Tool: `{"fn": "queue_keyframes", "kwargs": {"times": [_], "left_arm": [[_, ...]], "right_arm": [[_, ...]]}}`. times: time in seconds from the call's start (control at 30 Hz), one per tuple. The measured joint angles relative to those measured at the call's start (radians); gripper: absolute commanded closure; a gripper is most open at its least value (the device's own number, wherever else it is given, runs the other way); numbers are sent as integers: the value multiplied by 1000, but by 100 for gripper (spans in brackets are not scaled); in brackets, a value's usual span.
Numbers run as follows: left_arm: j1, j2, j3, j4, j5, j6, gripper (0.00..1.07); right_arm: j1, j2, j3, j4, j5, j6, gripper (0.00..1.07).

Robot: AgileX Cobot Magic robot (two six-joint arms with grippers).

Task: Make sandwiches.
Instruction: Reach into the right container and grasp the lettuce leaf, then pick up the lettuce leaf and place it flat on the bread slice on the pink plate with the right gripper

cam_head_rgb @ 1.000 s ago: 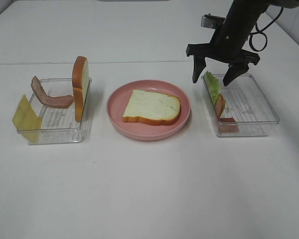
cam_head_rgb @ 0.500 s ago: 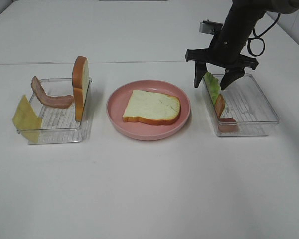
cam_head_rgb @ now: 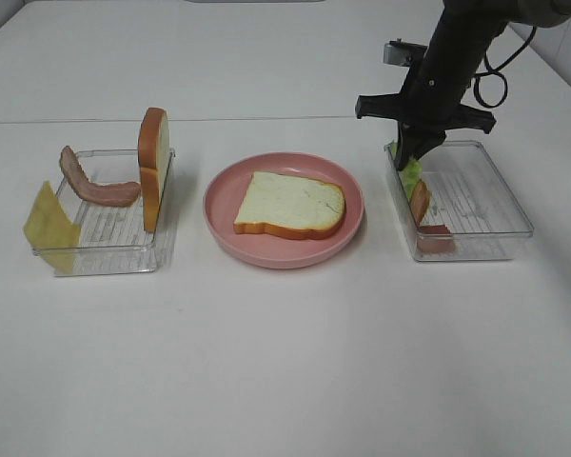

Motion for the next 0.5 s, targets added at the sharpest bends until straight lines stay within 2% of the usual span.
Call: {"fn": "queue_keyframes", "kwargs": {"times": [0.27, 0.5], "left_arm": [[0, 0, 0, 0, 0, 0, 6], [0, 0, 0, 0, 0, 0, 6]], "right_arm": [[0, -7, -2, -17, 32, 0, 107], [0, -114, -7, -19, 51, 0, 107]]}}
